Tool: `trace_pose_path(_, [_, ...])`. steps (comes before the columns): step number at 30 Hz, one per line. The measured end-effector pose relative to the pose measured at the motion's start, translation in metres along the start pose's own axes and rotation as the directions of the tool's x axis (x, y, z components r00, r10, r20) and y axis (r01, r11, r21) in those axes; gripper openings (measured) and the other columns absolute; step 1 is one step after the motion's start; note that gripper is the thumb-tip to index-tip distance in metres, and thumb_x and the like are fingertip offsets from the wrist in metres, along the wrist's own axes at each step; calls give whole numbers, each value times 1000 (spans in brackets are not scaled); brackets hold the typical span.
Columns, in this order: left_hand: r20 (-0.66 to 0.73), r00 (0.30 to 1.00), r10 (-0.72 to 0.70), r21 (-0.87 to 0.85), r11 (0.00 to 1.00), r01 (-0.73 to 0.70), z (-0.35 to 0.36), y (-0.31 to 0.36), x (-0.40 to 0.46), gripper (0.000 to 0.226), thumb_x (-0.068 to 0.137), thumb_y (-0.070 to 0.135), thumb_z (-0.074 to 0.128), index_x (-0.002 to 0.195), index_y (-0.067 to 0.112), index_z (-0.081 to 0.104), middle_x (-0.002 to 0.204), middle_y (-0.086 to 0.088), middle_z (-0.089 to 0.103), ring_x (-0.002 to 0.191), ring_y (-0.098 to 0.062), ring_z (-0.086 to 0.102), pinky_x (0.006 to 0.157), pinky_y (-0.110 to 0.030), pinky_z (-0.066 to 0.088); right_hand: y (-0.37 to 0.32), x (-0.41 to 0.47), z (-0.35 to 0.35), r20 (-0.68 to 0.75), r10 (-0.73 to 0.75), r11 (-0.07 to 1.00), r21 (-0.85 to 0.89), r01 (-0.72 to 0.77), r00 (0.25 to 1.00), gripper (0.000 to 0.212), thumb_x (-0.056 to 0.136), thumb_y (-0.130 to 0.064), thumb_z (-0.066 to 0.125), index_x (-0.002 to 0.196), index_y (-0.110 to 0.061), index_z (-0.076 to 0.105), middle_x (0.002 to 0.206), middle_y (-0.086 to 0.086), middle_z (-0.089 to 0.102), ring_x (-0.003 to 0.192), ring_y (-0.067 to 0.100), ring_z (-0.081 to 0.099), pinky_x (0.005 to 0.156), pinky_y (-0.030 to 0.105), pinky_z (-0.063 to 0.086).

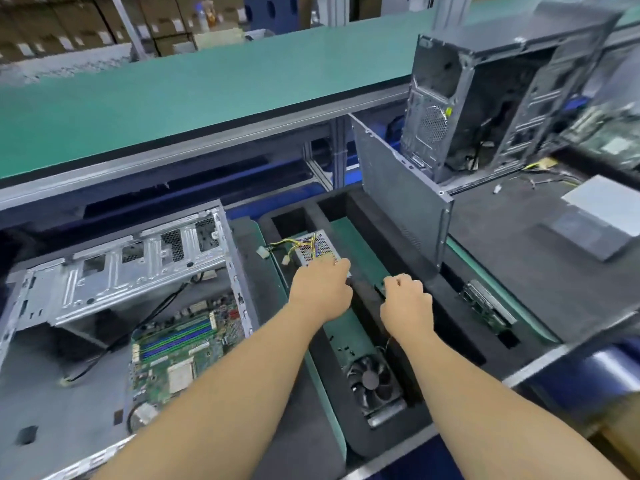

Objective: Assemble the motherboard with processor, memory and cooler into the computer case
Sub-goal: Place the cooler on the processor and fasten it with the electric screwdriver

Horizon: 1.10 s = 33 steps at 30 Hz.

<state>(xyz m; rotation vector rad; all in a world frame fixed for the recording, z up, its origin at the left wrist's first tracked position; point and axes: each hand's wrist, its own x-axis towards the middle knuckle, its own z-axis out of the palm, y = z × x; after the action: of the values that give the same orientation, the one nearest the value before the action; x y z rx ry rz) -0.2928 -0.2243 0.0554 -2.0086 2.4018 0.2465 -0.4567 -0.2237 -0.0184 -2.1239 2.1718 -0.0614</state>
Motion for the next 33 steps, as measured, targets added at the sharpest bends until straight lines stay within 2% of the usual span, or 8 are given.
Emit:
trace_pose_path(4, [10,1000,2,8,1000,-2,16,12,7,28,93,23,42,120,17,47,113,-8,56,105,-32,53,80,-42,45,20,9,15,81,19,993,-115,-10,997,34,94,-15,54,127,-21,49,127,6,48,120,28,47,96,41,43])
trace_pose_path(7, [0,1000,6,10,1000,-6,25,17,12,28,94,22,42,121,16,45,108,-7,54,98,-32,54,71,-38,37,26,16,25,123,7,984,-179,15,992,33,93,-10,50,124,-22,51,127,6,46,119,29,45,97,43,41])
trace_pose_path(10, [11,1000,-9,0,1000,9,32,22,14,30,93,22,42,123,16,43,108,-7,53,98,-32,53,71,-38,33,34,26,31,143,-31,977,-202,60,989,43,96,-10,46,136,-25,45,134,9,42,124,31,41,100,47,40])
trace_pose_path(13, [30,999,-16,-22,1000,17,39,27,14,35,93,21,43,127,16,43,111,-7,52,100,-32,52,75,-41,36,40,35,35,180,-132,949,-262,177,975,61,97,-14,49,152,-28,25,156,14,26,141,36,29,107,54,34])
trace_pose_path(16, [20,1000,-15,-19,1000,15,46,32,15,37,93,22,43,130,17,42,114,-7,52,101,-32,52,75,-41,38,38,41,32,104,-185,936,-284,207,977,60,96,-12,51,149,-23,27,149,13,33,135,36,35,105,57,36])
trace_pose_path(21, [9,1000,0,-57,998,1,54,39,14,35,93,23,43,127,17,44,114,-7,52,102,-33,53,77,-42,38,33,54,37,313,-274,841,-381,385,909,81,100,-23,54,160,-27,0,168,13,-6,153,39,-2,117,65,15])
trace_pose_path(26, [-2,1000,18,-29,999,-18,60,41,12,37,93,24,44,129,16,43,116,-8,53,103,-33,53,82,-43,41,26,58,32,283,-283,832,-404,381,917,64,96,-22,57,150,-25,25,143,12,37,137,35,31,113,62,26])
trace_pose_path(33, [16,1000,7,-30,1000,-6,60,38,12,38,92,23,44,130,16,43,116,-8,53,102,-34,53,80,-43,39,15,65,20,342,-214,817,-450,360,915,47,93,-19,58,136,-25,38,132,11,40,126,32,36,106,56,32])
